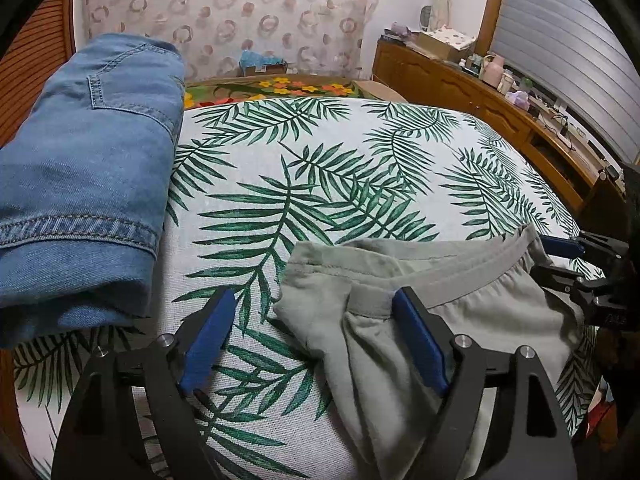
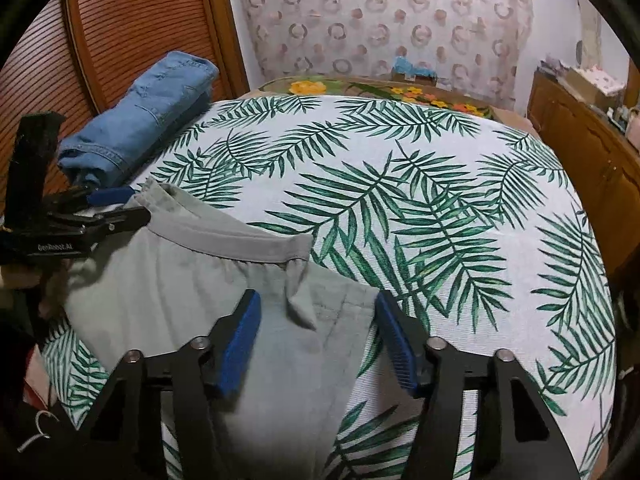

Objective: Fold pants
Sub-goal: 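Move both open grippers to the waistband and close them on it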

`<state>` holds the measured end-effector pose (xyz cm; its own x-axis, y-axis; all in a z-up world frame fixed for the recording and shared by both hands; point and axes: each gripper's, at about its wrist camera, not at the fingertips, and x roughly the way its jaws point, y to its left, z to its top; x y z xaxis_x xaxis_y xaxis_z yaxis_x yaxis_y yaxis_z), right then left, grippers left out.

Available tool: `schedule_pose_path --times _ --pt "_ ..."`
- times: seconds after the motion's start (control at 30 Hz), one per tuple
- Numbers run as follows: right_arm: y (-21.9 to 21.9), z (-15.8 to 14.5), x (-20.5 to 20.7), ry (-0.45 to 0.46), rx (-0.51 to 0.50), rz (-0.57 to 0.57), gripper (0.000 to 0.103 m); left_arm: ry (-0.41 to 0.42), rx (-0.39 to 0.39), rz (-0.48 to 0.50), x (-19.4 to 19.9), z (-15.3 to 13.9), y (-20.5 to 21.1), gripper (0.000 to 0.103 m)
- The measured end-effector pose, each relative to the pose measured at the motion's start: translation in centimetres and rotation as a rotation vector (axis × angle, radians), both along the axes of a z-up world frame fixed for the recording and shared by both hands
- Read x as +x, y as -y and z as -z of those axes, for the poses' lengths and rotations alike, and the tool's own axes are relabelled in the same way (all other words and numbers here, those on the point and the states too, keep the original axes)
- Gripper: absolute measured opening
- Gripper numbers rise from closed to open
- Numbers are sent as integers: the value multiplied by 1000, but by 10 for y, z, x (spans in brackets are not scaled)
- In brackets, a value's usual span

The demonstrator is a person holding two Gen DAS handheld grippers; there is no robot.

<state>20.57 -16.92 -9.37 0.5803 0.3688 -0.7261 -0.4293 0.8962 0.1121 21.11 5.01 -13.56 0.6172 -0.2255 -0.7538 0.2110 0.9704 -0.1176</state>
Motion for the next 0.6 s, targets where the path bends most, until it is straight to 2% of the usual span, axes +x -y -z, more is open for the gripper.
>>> schedule_pose_path --times 0.1,0.17,0.33,0.53,0.6 --pt "0 -1 1 -5 2 2 43 0 0 0 0 0 0 82" --pt "-1 -2 2 -13 17 -10 31 0 1 0 0 0 0 82" --pt "-9 0 -2 11 -7 -24 26 0 1 0 0 0 0 82" --pt "-10 2 -4 22 -2 -24 26 1 -3 0 1 0 0 82" --pt "-10 3 -4 22 -2 -24 26 5 -20 20 0 -2 2 69"
